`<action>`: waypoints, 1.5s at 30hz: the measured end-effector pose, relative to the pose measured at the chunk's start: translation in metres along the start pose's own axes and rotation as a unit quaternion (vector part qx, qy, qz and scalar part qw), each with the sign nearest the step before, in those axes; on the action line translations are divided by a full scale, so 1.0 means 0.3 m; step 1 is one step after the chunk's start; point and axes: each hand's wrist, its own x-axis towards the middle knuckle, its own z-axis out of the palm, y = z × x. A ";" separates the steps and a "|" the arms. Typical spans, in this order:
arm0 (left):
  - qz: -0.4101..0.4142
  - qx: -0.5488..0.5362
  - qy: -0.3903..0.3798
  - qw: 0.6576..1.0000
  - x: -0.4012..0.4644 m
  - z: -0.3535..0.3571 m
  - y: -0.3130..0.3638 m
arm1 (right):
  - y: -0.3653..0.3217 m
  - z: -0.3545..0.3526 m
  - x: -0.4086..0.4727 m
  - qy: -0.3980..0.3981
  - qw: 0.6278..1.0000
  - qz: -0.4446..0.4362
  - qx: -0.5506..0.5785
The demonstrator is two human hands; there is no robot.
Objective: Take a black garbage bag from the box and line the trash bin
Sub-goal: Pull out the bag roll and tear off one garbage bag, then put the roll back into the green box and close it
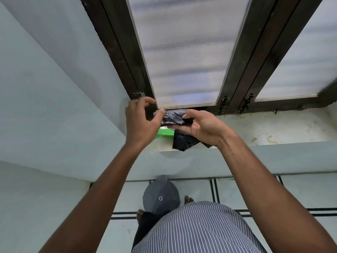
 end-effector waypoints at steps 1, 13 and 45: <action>-0.073 -0.043 -0.060 0.995 0.020 -0.011 -0.006 | -0.003 -0.005 -0.004 -0.014 1.000 -0.002 0.007; -0.210 -0.352 -0.271 0.871 0.048 -0.066 -0.038 | -0.056 0.009 -0.051 -0.029 0.998 -0.019 -0.055; -0.231 -0.338 -0.076 0.909 0.087 -0.078 -0.054 | 0.236 -0.003 0.439 0.000 0.416 -0.066 -0.907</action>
